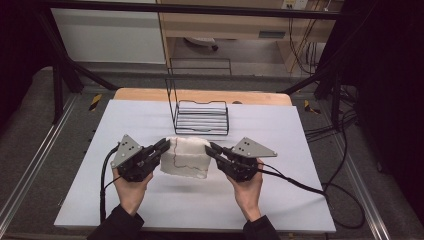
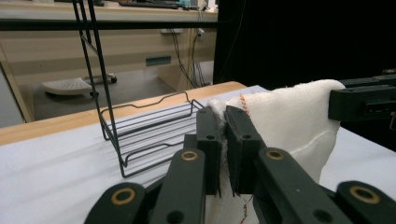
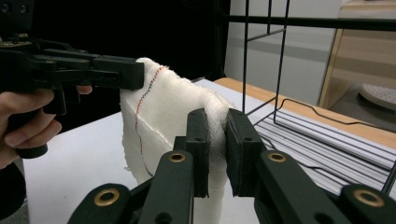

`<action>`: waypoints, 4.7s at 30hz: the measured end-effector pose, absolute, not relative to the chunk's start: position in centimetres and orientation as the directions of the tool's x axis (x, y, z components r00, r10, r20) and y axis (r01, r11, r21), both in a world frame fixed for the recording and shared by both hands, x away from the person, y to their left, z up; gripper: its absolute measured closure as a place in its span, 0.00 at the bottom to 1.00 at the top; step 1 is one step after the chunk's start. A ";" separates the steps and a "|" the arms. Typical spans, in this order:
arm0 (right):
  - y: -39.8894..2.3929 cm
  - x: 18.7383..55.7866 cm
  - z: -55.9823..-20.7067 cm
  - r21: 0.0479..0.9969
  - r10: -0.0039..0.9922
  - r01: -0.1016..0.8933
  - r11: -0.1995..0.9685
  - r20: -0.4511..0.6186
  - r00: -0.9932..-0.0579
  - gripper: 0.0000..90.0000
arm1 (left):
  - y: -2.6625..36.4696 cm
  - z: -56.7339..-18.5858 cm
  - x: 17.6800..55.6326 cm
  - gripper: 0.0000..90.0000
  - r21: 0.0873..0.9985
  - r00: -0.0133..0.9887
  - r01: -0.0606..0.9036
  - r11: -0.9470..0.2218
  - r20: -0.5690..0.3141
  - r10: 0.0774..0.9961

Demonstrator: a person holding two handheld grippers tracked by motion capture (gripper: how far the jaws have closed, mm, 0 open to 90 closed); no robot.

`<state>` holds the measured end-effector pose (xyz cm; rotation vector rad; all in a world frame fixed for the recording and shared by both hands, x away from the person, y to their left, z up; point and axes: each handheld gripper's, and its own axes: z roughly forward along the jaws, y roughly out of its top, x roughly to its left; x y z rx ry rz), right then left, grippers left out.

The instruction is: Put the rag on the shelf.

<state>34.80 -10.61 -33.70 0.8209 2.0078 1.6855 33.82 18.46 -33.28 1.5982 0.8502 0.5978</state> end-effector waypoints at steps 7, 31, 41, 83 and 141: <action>-10.9 35.0 -32.5 0.985 0.665 0.155 0.079 0.064 -0.744 0.90 | 18.2 -32.2 34.1 0.94 0.984 0.604 0.175 -0.046 -0.071 0.794; -11.2 35.5 -29.3 0.998 0.688 0.057 0.020 0.028 -0.725 0.90 | 17.7 -28.6 34.8 0.94 0.997 0.602 0.083 0.008 -0.057 0.797; -11.6 35.9 -27.6 1.000 0.703 0.022 0.008 0.010 -0.711 0.90 | 16.9 -26.8 35.3 0.94 0.999 0.601 0.038 0.002 -0.024 0.799; -11.9 39.6 -21.7 0.997 0.754 -0.069 -0.020 -0.030 -0.657 0.90 | 15.8 -21.6 39.8 0.94 0.998 0.585 -0.024 0.057 -0.033 0.810; -10.8 48.5 -15.8 0.996 0.803 -0.087 -0.026 -0.031 -0.595 0.90 | 15.5 -15.3 48.2 0.94 0.997 0.536 -0.062 0.046 -0.006 0.844</action>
